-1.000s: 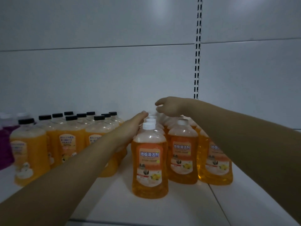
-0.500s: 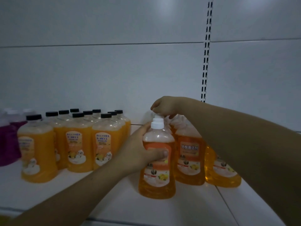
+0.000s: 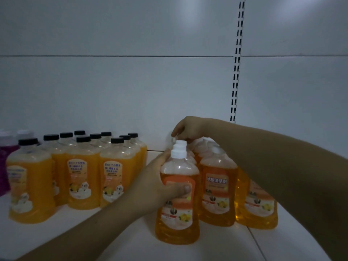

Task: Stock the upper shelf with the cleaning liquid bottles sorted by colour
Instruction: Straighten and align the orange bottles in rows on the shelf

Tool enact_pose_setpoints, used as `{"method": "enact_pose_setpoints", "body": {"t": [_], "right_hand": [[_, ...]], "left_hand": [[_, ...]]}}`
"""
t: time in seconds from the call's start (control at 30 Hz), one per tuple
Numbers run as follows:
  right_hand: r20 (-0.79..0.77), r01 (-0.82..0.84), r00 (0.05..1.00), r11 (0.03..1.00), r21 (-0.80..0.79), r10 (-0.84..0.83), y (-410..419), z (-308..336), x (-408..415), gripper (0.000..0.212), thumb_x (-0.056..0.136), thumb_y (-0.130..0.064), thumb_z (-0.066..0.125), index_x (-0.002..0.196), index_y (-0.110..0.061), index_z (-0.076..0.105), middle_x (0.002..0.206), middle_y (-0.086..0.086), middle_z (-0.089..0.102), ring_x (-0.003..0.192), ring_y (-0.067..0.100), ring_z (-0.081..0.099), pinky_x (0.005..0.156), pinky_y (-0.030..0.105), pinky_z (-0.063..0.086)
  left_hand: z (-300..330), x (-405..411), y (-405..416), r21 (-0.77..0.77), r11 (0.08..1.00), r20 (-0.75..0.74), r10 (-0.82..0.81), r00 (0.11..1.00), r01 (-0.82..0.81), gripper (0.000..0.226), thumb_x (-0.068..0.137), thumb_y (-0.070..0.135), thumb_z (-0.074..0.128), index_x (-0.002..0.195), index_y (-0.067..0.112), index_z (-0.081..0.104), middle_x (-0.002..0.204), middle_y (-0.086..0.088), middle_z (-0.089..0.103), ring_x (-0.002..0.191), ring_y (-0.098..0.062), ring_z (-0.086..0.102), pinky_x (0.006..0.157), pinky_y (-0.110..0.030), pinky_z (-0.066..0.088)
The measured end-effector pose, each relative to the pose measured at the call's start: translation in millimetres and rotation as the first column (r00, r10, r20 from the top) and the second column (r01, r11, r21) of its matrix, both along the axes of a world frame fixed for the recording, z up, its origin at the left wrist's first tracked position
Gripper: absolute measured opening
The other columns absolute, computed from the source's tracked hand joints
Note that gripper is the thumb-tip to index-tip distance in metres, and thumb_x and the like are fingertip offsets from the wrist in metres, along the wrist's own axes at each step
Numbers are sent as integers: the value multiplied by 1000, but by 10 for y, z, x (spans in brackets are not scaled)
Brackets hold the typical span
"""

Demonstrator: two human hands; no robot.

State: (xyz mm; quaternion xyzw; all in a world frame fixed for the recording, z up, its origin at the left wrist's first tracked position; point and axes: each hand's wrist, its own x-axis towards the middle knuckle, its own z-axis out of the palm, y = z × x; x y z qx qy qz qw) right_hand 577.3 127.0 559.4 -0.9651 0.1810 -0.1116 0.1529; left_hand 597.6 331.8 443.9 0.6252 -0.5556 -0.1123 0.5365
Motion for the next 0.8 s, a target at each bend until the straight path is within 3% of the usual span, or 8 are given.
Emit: {"method": "enact_pose_setpoints", "body": {"t": [0.13, 0.47, 0.63, 0.8], "right_hand": [[13, -36, 999, 999, -39, 36, -46, 3, 18, 28, 86, -10, 65, 114, -16, 69, 102, 1, 67, 91, 17, 66, 68, 16, 52], [66, -14, 998, 998, -53, 18, -93, -5, 41, 22, 86, -4, 65, 107, -4, 70, 103, 9, 69, 70, 8, 61, 57, 12, 49], [89, 6, 996, 999, -41, -2, -95, -23, 46, 22, 85, -5, 66, 107, -5, 71, 103, 8, 69, 70, 8, 62, 60, 12, 51], [71, -26, 997, 998, 52, 22, -108, -58, -34, 24, 92, -19, 62, 115, -16, 69, 105, 0, 67, 84, 11, 65, 71, 17, 54]], "left_hand": [[-5, -7, -6, -4, 1000, -32, -3, 999, 3, 70, 66, 28, 81, 121, 48, 43, 105, 14, 67, 91, -3, 68, 69, -25, 57], [8, 3, 12, 7, 1000, -22, -25, 999, 25, 66, 67, 25, 80, 117, 47, 44, 101, 18, 68, 91, -1, 67, 67, -20, 55], [12, 2, 3, 0, 999, -32, -35, 999, 35, 65, 67, 24, 80, 115, 47, 44, 100, 18, 67, 89, 0, 67, 65, -18, 54], [22, -3, 10, -2, 998, -26, -56, 998, 56, 68, 58, 36, 77, 116, 47, 44, 103, 16, 67, 92, -3, 67, 70, -24, 56]]}}
